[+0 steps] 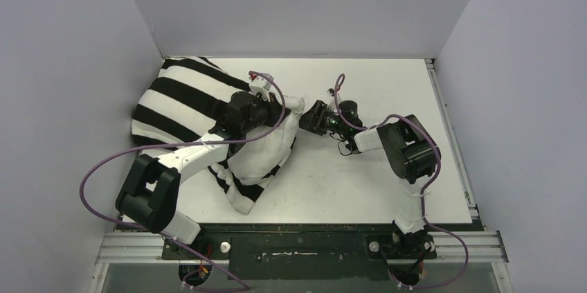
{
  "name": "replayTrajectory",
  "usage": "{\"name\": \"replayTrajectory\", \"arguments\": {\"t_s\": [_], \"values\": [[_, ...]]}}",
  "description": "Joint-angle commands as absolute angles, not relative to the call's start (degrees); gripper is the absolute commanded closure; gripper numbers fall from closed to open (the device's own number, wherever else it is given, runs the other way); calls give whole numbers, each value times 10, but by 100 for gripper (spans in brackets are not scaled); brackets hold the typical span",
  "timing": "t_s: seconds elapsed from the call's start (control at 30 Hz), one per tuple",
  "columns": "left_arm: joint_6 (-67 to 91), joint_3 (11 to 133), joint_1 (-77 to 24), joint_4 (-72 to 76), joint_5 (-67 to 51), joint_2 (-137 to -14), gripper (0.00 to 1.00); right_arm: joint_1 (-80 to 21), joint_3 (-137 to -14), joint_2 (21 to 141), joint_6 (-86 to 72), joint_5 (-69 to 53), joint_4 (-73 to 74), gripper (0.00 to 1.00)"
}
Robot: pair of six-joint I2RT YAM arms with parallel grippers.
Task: Put the pillow into the pillowcase
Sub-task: Stuff the pillow into the pillowcase.
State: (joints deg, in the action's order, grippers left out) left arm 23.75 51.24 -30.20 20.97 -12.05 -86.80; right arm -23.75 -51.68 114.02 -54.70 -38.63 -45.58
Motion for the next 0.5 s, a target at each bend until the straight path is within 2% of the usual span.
{"name": "replayTrajectory", "arguments": {"t_s": [0.0,0.47], "values": [[251,514,-301,261,-143,-837,100,-252,-553,1146,-534,-396,-456,45],[264,503,-301,271,-156,-840,100,-298,-605,1208,-548,-390,-450,43]]}}
